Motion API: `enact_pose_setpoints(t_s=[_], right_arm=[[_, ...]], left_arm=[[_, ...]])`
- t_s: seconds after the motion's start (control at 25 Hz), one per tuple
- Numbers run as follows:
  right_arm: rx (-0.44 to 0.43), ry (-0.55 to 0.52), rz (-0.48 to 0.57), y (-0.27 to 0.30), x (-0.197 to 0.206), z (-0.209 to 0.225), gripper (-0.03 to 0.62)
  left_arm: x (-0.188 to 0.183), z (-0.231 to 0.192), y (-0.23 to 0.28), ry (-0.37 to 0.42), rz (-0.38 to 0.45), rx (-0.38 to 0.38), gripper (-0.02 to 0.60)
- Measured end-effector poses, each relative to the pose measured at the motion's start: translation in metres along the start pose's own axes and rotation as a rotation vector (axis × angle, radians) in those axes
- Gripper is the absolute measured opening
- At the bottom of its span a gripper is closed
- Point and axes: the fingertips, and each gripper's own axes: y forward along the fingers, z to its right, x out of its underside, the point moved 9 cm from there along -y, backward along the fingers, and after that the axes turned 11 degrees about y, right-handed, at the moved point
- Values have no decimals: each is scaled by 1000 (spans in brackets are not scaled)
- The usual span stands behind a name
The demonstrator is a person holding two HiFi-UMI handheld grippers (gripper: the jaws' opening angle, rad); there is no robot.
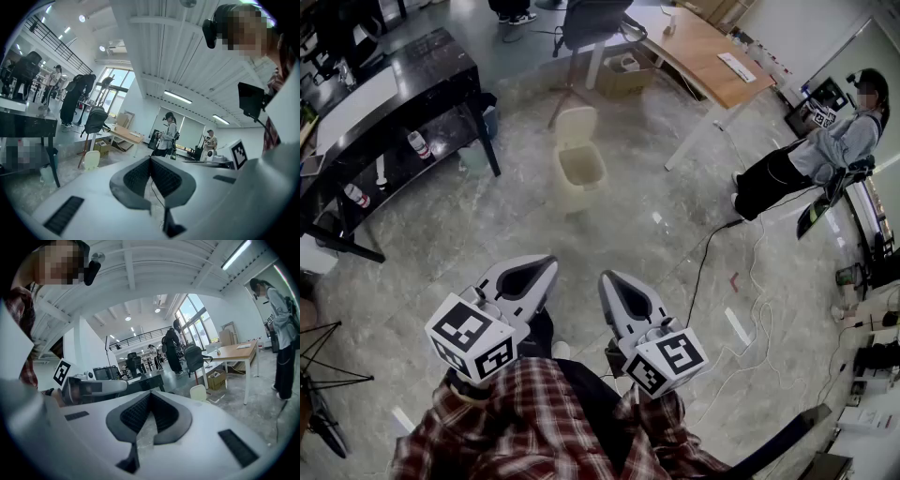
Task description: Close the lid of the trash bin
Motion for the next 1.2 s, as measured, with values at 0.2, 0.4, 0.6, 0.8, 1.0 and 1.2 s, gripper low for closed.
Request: enact_pose_setpoints(t_s=[0.2, 0.4, 0.6, 0.8, 1.0, 1.2], right_arm=[[-1, -19, -4, 71, -26, 16, 14], [28, -48, 25, 136, -58, 32, 14], [74, -22, 33, 164, -67, 50, 14], [115, 13, 28, 172, -75, 80, 14], [106, 31, 5, 181, -94, 124, 14], [54, 7, -22, 190, -132, 183, 14]], left_arm=[[-18, -67, 37, 18, 3, 38, 12], [-36, -124, 72, 43, 3, 95, 12], [-37, -156, 102, 28, -24, 141, 12], [-39, -171, 133, 8, -46, 154, 12], [-42, -181, 180, -5, -65, 121, 12], [-51, -180, 242, -13, -52, 70, 12]])
